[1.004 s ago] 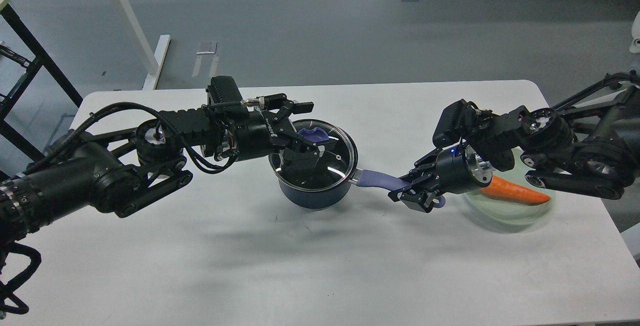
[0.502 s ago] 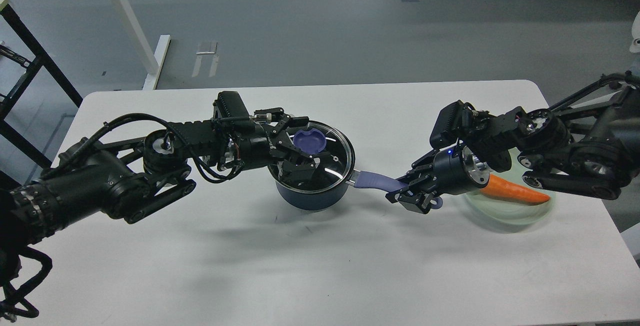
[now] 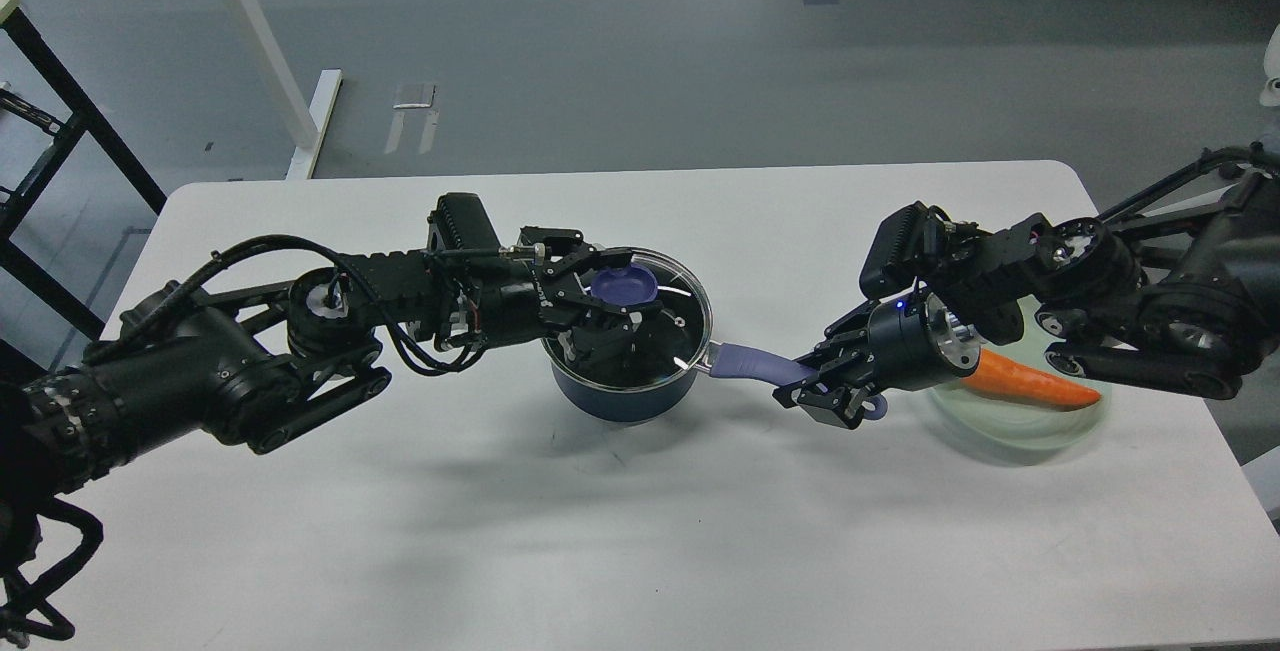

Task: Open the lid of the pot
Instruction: 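Close the left gripper on the purple lid knob, then lift the glass lid off the pot with the left gripper, then lower the glass lid onto the table beside the pot and release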

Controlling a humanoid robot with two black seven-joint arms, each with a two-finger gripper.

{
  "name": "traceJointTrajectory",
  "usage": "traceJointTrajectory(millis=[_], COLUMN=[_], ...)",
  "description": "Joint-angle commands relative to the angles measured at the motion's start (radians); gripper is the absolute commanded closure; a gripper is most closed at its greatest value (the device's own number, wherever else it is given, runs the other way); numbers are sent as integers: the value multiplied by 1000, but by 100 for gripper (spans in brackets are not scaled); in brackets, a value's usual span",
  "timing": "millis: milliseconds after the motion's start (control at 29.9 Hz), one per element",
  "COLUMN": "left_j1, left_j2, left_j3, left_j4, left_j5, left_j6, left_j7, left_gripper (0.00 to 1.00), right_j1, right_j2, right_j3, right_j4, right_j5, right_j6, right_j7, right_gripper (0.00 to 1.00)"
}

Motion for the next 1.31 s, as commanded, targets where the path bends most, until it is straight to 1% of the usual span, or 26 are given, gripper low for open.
traceJointTrajectory(millis=[0,67,201,368,569,636,736,837,870,904,937,1004,1172,1272], left_j1=[-46,-77,-112,-114,-89,-68,-33,28,29,76,101,140,217,231], left_j2=[17,42,121,267,428,483,542,565,565,568,570,564,533,514], left_j3=[-4,-4,-4,-3,11,42,89,134,134,142,142,140,136,136], left_j4=[-4,-8,-57,-162,-185,-185,-171,-142,-142,-122,-119,-105,-19,-5], left_j5=[-5,-7,-8,-8,-8,-10,-36,-88,-88,-125,-134,-140,-149,-154], left_j6=[1,1,1,-1,8,39,108,166,166,236,264,292,301,301], left_j7=[0,0,0,0,0,0,0,0,0,0,0,0,0,0], left_gripper=[61,61,61,60,60,60,59,59,59,59,59,59,59,58], right_j1=[0,0,0,0,0,0,0,0,0,2,0,0,0,0], right_j2=[-3,-5,-5,-2,-2,0,2,3,3,5,5,3,5,5], right_j3=[0,0,0,0,0,0,0,0,0,1,1,1,1,1], right_j4=[0,0,-1,-1,-1,-1,-3,-9,-9,-12,-12,-12,-12,-15], right_j5=[0,0,0,0,0,0,0,0,0,0,0,0,0,0], right_j6=[0,0,0,0,0,0,0,0,0,0,0,0,0,0], right_j7=[0,0,0,0,0,0,0,0,0,0,0,0,0,0], right_gripper=[69,69,69,69,69,69,69,69,69,68,68,68,68,68])
